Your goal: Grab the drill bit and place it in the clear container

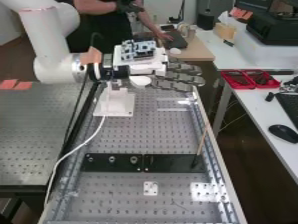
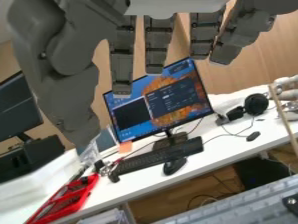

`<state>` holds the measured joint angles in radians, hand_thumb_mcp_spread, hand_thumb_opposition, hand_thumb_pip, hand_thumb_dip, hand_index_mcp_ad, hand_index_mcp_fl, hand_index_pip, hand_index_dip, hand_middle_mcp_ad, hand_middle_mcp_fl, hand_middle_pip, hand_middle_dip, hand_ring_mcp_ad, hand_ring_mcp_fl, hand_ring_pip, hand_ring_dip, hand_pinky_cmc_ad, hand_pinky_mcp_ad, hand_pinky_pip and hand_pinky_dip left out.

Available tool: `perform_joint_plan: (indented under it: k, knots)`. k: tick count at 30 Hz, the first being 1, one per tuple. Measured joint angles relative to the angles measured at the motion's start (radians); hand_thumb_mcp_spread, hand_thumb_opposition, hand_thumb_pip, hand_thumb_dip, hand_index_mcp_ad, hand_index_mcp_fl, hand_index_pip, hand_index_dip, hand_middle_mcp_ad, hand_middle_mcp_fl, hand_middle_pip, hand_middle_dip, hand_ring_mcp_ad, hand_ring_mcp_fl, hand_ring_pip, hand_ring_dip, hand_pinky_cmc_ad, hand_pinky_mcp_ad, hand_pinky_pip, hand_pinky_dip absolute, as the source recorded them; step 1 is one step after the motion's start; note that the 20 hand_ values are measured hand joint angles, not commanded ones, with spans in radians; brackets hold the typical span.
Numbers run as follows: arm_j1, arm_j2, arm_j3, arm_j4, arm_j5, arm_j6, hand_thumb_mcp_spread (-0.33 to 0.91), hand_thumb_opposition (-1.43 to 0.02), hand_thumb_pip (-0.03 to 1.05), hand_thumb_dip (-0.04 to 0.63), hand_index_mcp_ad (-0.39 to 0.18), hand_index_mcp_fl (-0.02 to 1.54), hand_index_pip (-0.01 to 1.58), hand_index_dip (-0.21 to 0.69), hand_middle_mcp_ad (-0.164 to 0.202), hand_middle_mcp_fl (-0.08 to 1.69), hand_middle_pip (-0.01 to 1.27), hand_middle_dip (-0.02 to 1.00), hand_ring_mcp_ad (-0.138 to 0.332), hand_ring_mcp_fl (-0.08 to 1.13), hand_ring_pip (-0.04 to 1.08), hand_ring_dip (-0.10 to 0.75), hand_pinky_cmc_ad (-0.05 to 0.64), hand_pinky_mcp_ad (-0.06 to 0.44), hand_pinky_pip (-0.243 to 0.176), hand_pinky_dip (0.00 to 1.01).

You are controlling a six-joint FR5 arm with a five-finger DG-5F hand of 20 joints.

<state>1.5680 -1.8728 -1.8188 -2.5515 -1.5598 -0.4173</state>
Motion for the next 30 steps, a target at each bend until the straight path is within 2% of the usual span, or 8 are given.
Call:
perform_joint_plan:
  k: [11,18,21,30]
  knots:
    - [-0.028,0.098,-0.04,-0.039,0.068,-0.008,0.35,-0.82,0.61,0.253,-0.136,0.3,0.46,0.014,0.005,0.1,0.13,0.14,0.195,-0.01,0.09,-0.026,0.262,0.133,-0.098,0.26]
    - [-0.04,0.123,-0.031,-0.066,0.041,-0.031,0.35,-0.82,0.58,0.253,-0.136,0.32,0.37,0.026,0.005,0.1,0.13,0.14,0.195,0.0,0.09,-0.026,0.265,0.136,-0.094,0.28]
    - [-0.041,0.125,-0.028,-0.073,0.051,-0.033,0.35,-0.82,0.58,0.253,-0.136,0.35,0.37,0.065,0.005,0.1,0.12,0.14,0.195,0.0,0.09,-0.03,0.262,0.136,-0.094,0.28]
    - [-0.044,0.14,-0.023,-0.088,0.048,-0.043,0.35,-0.81,0.58,0.253,-0.138,0.38,0.31,0.075,0.007,0.1,0.12,0.14,0.195,0.0,0.09,-0.026,0.262,0.136,-0.098,0.28]
